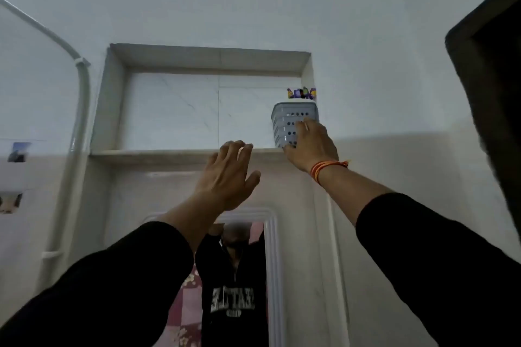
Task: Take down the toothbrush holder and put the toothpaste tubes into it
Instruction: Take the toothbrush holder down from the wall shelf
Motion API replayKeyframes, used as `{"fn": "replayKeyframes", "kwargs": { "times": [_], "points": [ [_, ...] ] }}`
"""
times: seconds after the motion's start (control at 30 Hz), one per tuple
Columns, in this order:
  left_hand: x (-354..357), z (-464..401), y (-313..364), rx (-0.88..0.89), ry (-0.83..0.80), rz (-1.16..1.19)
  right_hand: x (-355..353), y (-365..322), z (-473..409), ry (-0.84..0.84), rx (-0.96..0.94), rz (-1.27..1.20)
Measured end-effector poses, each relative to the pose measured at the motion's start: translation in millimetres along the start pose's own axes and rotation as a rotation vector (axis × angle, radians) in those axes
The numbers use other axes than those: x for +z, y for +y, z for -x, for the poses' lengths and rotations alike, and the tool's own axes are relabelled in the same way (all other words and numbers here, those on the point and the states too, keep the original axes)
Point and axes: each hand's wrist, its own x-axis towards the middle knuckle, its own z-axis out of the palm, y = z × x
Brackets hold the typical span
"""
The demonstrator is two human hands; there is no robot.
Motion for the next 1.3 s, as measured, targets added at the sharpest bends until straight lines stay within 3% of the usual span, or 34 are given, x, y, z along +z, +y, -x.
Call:
{"fn": "replayKeyframes", "kwargs": {
  "times": [0.2,0.4,0.5,0.67,0.8,1.0,1.3],
  "points": [
    [65,-27,-25,-0.086,-0.069,-0.059,61,7,-34,0.07,0.057,-0.001],
    [107,-24,-40,-0.067,0.073,-0.055,80,2,-41,0.176,-0.017,-0.041],
    [108,-26,-46,-0.044,0.08,-0.05,71,1,-53,0.24,0.023,-0.07],
    [104,-25,-49,-0.036,0.058,-0.009,72,-9,-77,0.079,0.31,-0.294],
    [98,-28,-47,-0.047,0.015,0.012,72,-19,-85,0.122,0.409,-0.299],
    [83,-28,-48,-0.059,-0.061,0.099,50,-26,-73,0.234,0.398,-0.419],
    [55,-20,-47,-0.12,-0.057,0.385,-10,-32,-18,0.154,0.305,-0.491]
  ]
}}
